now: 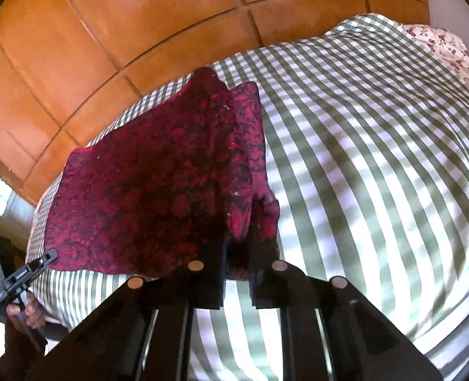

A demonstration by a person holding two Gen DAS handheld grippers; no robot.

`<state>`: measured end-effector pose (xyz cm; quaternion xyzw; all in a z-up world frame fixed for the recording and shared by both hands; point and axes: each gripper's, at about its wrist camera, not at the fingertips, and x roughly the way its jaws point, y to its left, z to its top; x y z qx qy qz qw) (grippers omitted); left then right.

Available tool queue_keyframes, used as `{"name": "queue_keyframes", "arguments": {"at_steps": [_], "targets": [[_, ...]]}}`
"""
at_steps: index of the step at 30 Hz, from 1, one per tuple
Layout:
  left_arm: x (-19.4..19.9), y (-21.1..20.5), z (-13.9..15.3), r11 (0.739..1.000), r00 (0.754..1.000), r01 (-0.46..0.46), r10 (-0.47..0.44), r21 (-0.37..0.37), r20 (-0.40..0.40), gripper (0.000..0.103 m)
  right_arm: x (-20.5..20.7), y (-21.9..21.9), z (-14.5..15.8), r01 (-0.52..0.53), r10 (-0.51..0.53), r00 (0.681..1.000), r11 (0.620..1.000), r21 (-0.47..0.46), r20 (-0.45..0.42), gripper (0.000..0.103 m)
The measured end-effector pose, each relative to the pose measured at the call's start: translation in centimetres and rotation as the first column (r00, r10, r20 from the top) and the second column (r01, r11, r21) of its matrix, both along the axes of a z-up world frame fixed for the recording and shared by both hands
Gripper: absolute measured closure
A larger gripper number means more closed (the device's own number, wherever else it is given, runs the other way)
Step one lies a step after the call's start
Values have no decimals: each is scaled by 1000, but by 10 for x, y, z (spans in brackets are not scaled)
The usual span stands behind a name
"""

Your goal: Fold small clothes

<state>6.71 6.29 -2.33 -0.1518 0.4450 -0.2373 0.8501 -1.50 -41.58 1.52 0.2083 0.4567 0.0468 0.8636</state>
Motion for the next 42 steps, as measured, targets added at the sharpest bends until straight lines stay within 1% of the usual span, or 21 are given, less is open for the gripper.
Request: {"name": "queue_keyframes", "arguments": {"at_steps": [5, 8, 10, 11, 12, 14, 18, 19, 20, 21, 23, 25, 26, 27, 28, 29, 30, 32, 34, 39, 42], "targets": [[-38, 4, 0, 1000, 1000, 10, -10, -4, -25, 93, -28, 2, 5, -21, 21, 999, 1000, 4, -26, 93], [-43, 0, 6, 998, 1000, 19, -19, 54, -4, 88, -26, -2, 14, -24, 24, 1000, 1000, -3, -2, 90], [-37, 0, 11, 998, 1000, 10, -10, 54, 4, 81, -16, -5, 23, -2, 2, 999, 1000, -10, 32, 79], [-33, 1, 14, 999, 1000, 2, -2, 53, 9, 81, -11, -6, 27, 8, -8, 999, 1000, -9, 43, 70], [-27, 2, 18, 998, 1000, -17, 15, 59, 22, 81, -5, -7, 32, 22, -21, 998, 1000, -11, 60, 55], [-15, 5, 24, 998, 999, -40, 38, 57, 32, 81, 13, -4, 42, 28, -27, 995, 999, -18, 96, 54], [20, 2, 38, 990, 993, -104, 100, 93, 56, 80, 61, 10, 48, 42, -37, 995, 998, -55, 93, 54], [29, 0, 40, 989, 993, -110, 105, 103, 56, 73, 77, 15, 47, 40, -34, 996, 997, -69, 82, 54], [41, -4, 43, 988, 993, -113, 107, 107, 59, 50, 87, 16, 47, 38, -32, 997, 996, -76, 75, 54], [49, -3, 45, 985, 989, -134, 127, 110, 70, 35, 99, 19, 46, 31, -26, 997, 996, -83, 66, 54], [66, -7, 46, 983, 988, -143, 136, 112, 72, 35, 124, 26, 42, 31, -26, 999, 994, -108, 44, 54], [86, -12, 43, 984, 991, -130, 125, 123, 43, 41, 142, 30, 35, 20, -18, 1000, 992, -124, 15, 55], [95, -14, 40, 983, 992, -129, 127, 128, 25, 52, 148, 32, 31, 15, -15, 1000, 992, -127, -2, 56], [103, -17, 36, 984, 992, -123, 124, 129, 2, 71, 152, 34, 28, 5, -7, 1000, 992, -129, -14, 63], [109, -19, 32, 984, 992, -118, 122, 136, -16, 82, 156, 35, 26, -7, 5, 1000, 991, -137, -20, 76], [112, -21, 31, 979, 992, -126, 129, 159, -12, 90, 157, 38, 27, -12, 10, 1000, 988, -156, -15, 80], [113, -20, 34, 978, 990, -144, 143, 154, 16, 92, 157, 38, 32, -13, 14, 1000, 987, -161, 6, 85], [110, -16, 42, 976, 984, -177, 172, 123, 52, 92, 152, 35, 46, 11, -1, 998, 989, -150, 67, 86], [114, -16, 43, 970, 979, -202, 194, 135, 71, 92, 152, 32, 53, 38, -23, 994, 989, -141, 108, 87], [140, -34, 8, 934, 978, -202, 206, 294, 19, 90, 172, 37, 13, 52, -50, 999, 978, -202, 15, 86], [135, -41, 4, 908, 975, -222, 212, 354, 66, 81, 172, 39, 5, 63, -60, 998, 972, -228, 19, 83]]}}
